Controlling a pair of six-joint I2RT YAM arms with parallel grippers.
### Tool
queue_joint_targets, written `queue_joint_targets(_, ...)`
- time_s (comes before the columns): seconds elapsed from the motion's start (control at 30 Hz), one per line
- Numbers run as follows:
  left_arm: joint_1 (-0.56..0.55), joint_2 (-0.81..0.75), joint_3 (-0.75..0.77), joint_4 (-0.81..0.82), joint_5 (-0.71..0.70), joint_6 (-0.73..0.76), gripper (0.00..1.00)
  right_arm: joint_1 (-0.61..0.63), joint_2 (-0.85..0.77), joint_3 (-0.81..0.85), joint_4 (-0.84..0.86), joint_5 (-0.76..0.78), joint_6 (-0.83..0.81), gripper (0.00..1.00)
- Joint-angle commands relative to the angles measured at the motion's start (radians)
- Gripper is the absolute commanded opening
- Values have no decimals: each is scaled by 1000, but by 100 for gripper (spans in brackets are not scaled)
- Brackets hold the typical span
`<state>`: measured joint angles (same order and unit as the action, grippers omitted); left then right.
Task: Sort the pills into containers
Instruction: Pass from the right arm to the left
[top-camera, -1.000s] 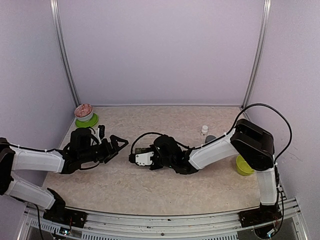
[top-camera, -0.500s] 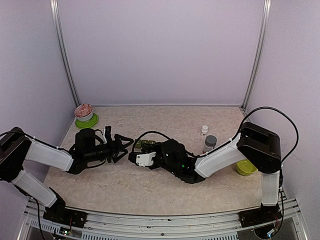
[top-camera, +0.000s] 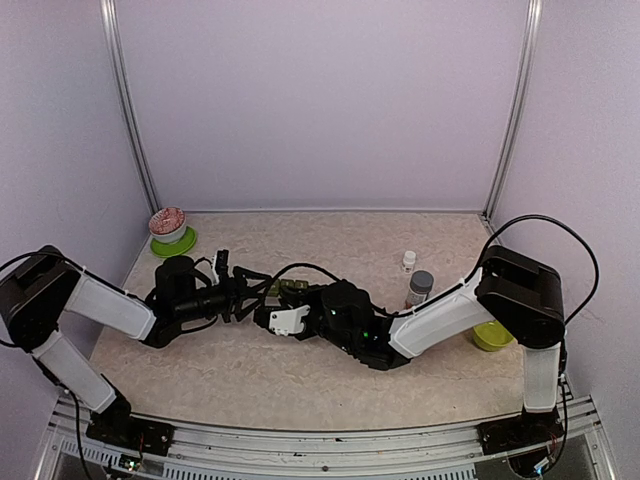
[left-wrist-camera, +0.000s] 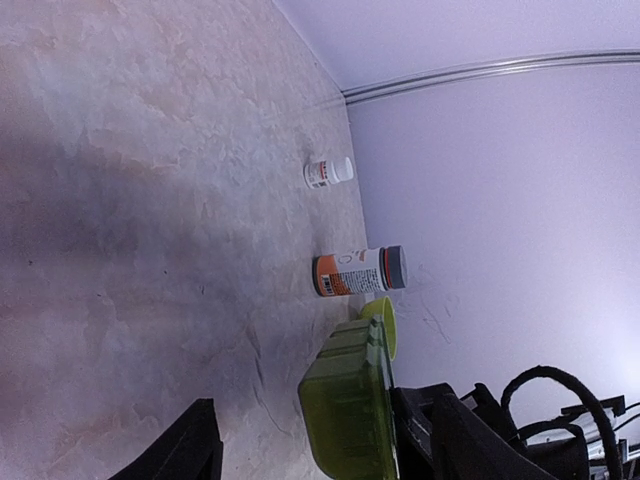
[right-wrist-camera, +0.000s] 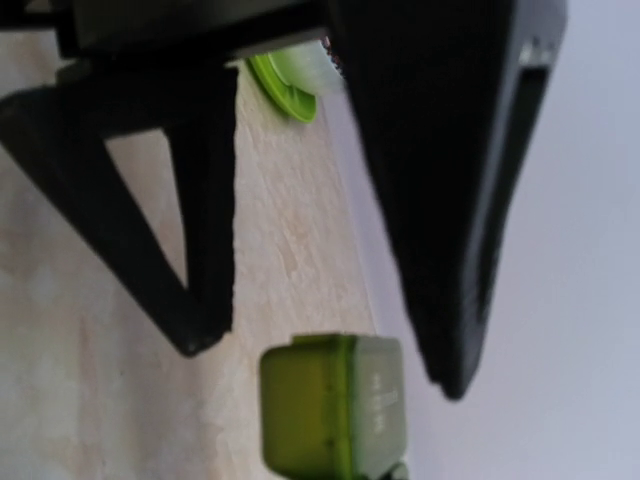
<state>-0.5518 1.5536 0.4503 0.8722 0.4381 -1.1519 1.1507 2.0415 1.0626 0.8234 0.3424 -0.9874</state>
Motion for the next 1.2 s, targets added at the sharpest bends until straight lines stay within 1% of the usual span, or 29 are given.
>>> queue_joint_targets(0.0, -14, 34, 29, 93, 38, -37, 70, 14, -24, -2, 37, 13, -11, 19)
queue_joint_targets(0.07, -15, 43, 28, 113, 41, -49, 69, 17, -21, -2, 40, 10, -15, 19)
queue_joint_targets(0.2, -17, 64, 29, 161, 63, -77, 63, 18, -11, 2, 47, 13, -29, 19)
queue_joint_targets(0.3, -17, 74, 35, 186, 75, -93, 54, 18, -5, 6, 45, 14, -36, 19)
queue_joint_targets(0.4, -23, 75, 39, 186, 77, -97, 53, 18, 2, 12, 44, 15, -41, 19)
queue_joint_targets(0.5, -27, 75, 40, 185, 79, -98, 47, 18, 8, 16, 40, 14, -48, 19)
queue_joint_targets(0.6, -34, 79, 39, 188, 82, -104, 40, 18, 16, 22, 47, 21, -58, 19)
queue_joint_targets(0.67, -37, 81, 38, 192, 83, -108, 37, 18, 21, 25, 50, 25, -63, 19)
queue_joint_targets(0.77, -39, 85, 36, 204, 89, -117, 26, 18, 26, 29, 53, 27, -73, 20)
queue_joint_targets(0.83, -39, 88, 37, 209, 89, -122, 23, 18, 29, 29, 57, 26, -79, 21)
queue_joint_targets(0.87, -39, 88, 38, 212, 90, -123, 21, 18, 29, 30, 58, 26, -80, 23)
queue_joint_targets(0.93, -38, 88, 39, 215, 90, -127, 20, 18, 28, 31, 59, 27, -83, 30)
queue_joint_targets(1.03, -38, 86, 38, 218, 87, -130, 17, 18, 25, 28, 63, 26, -77, 42)
queue_joint_targets(1.17, -34, 82, 36, 215, 86, -129, 16, 17, -4, 17, 33, 3, -34, 60)
